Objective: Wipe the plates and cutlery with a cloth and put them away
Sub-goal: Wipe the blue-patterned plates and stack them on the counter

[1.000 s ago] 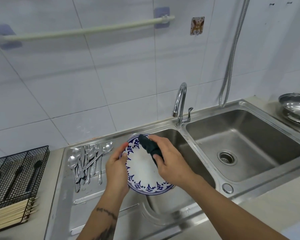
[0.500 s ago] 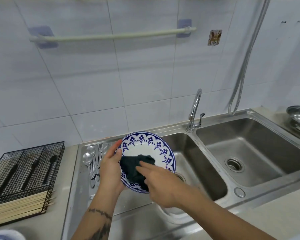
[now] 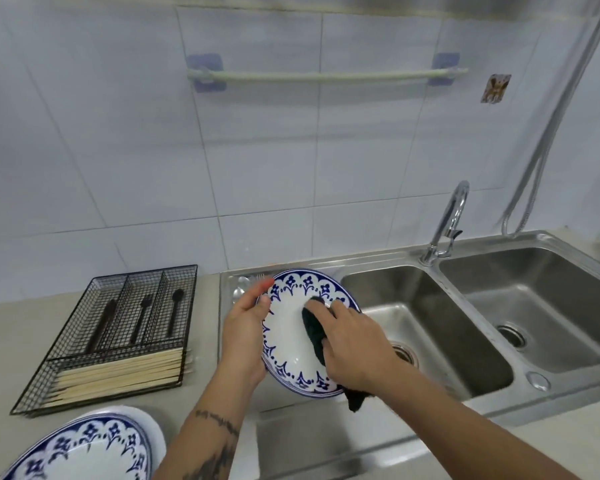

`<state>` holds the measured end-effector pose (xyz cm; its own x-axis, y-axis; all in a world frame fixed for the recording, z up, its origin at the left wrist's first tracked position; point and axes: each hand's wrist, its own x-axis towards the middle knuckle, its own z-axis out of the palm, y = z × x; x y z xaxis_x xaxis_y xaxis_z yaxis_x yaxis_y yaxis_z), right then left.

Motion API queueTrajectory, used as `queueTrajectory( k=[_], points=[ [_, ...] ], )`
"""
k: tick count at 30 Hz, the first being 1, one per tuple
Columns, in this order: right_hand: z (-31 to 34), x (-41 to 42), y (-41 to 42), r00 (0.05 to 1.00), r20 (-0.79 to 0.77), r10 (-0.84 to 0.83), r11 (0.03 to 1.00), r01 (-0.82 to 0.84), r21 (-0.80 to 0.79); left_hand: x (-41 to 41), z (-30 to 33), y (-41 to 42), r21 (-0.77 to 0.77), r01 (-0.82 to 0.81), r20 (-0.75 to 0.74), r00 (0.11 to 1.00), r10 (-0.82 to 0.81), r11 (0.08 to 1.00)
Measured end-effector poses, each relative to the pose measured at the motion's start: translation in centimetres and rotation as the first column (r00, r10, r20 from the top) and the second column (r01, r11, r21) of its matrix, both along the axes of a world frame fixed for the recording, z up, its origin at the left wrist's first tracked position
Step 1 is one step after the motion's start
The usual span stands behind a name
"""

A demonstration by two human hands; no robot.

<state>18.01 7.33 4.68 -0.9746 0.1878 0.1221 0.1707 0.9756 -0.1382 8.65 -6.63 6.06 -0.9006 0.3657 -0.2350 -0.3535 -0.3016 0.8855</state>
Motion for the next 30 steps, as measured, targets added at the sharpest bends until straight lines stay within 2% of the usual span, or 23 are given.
queueTrajectory(
  k=[3, 5, 7, 9, 12, 14, 17, 21, 22, 27, 30],
  points=[
    [0.4, -0.5, -0.6, 0.998, -0.034, -0.049, 0.996, 0.051, 0.069, -0.2, -0.3, -1.9, -0.012, 0.040, -0.008, 0.999, -0.040, 0.999],
    [0.8, -0.8, -0.5, 0.984, -0.133, -0.117, 0.986, 0.131, 0.103, -0.5, -0.8, -2.8, -0.021, 0.046, -0.006, 0.999, -0.046, 0.999],
    [1.1, -1.1, -0.7, 0.960, -0.237, -0.148, 0.981, 0.173, 0.092, -0.7, -1.1, -3.2, -0.013, 0.049, 0.015, 0.999, -0.049, 0.999],
    [1.2, -1.1, -1.4, 0.948, -0.273, -0.161, 0.985, 0.172, 0.017, -0.6, -1.4, -3.3, 0.013, 0.049, 0.033, 0.998, -0.049, 0.999],
    [0.8, -0.4, -2.6, 0.973, -0.179, -0.143, 0.989, 0.135, -0.054, -0.6, -1.3, -3.2, 0.044, 0.046, 0.048, 0.998, -0.048, 0.998],
    [0.9, 0.4, -3.3, 0.980, -0.097, -0.176, 0.983, 0.170, -0.064, -0.9, -1.1, -3.2, 0.062, 0.033, 0.059, 0.998, -0.037, 0.998],
    [1.0, 1.5, -4.3, 0.982, -0.088, -0.166, 0.986, 0.163, -0.041, -1.5, -1.0, -3.1, 0.074, 0.034, 0.056, 0.998, -0.039, 0.997],
    [0.5, 3.8, -5.4, 0.982, 0.187, -0.017, 0.983, 0.051, -0.177, -0.9, -1.3, -3.0, 0.097, 0.038, 0.058, 0.997, -0.044, 0.995],
    [0.3, 4.1, -5.7, 0.977, 0.214, 0.024, 0.981, 0.018, -0.192, -0.8, -1.3, -3.1, 0.102, 0.045, 0.054, 0.997, -0.051, 0.994],
    [-0.4, 2.9, -6.0, 0.983, 0.137, 0.120, 0.958, -0.078, -0.276, -0.6, -0.6, -3.1, 0.108, 0.076, 0.020, 0.997, -0.079, 0.991],
    [-0.3, 1.5, -5.4, 0.985, 0.069, 0.155, 0.968, -0.138, -0.208, 0.2, -0.5, -3.3, 0.103, 0.125, 0.033, 0.991, -0.129, 0.987]
  ],
)
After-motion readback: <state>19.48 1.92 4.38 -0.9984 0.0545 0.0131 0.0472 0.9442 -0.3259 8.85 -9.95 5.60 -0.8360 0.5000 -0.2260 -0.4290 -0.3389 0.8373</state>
